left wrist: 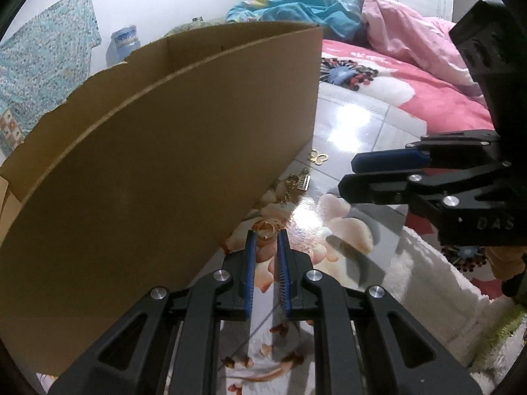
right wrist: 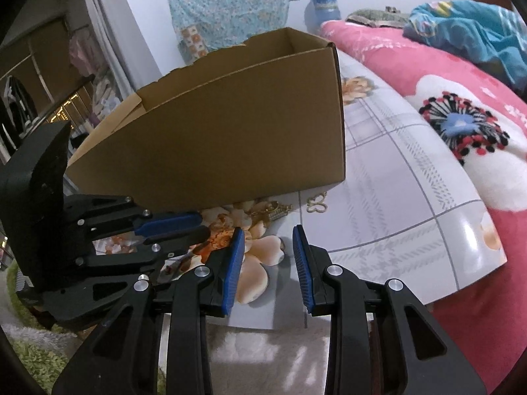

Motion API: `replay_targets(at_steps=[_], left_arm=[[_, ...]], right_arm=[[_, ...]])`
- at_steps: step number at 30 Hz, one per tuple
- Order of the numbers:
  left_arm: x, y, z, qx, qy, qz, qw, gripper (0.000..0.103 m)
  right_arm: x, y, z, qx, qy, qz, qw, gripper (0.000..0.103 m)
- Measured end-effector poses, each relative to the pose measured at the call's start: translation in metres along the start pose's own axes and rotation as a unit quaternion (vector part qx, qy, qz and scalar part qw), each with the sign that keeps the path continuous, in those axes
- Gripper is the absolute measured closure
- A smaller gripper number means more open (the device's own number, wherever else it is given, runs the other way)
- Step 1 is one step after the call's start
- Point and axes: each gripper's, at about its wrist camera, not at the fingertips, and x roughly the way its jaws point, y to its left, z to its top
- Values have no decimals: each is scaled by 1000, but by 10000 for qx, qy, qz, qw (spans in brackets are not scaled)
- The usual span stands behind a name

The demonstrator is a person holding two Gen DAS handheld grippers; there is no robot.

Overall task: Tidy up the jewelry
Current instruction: 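Move the left gripper down to the gold earrings beside the box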

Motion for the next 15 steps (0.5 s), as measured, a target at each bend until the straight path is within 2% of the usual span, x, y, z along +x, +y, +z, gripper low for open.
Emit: replay_targets(at_steps=[7, 15], left_arm=[[7, 2, 3, -36, -18, -79, 10000, 91], [10, -1, 5, 152, -123, -88, 9998, 91]], right_arm=[[3, -4, 0, 45, 27, 7, 10000, 73], [4, -6, 2, 85, 42, 6, 10000, 73]])
